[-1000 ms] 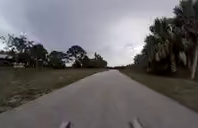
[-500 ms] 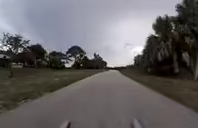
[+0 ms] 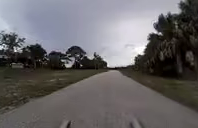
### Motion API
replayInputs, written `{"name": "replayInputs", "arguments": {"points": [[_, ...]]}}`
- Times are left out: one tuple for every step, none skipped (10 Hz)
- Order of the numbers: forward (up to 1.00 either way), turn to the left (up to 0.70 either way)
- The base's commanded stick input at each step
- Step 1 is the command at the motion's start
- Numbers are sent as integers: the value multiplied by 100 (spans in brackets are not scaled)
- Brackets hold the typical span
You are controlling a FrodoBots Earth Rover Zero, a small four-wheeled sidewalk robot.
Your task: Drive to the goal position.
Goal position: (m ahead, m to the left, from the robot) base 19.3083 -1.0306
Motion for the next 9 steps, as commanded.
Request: {"name": "replayInputs", "arguments": {"points": [[100,0],[100,0],[100,0],[100,0],[100,0],[100,0],[100,0],[100,0],[100,0]]}}
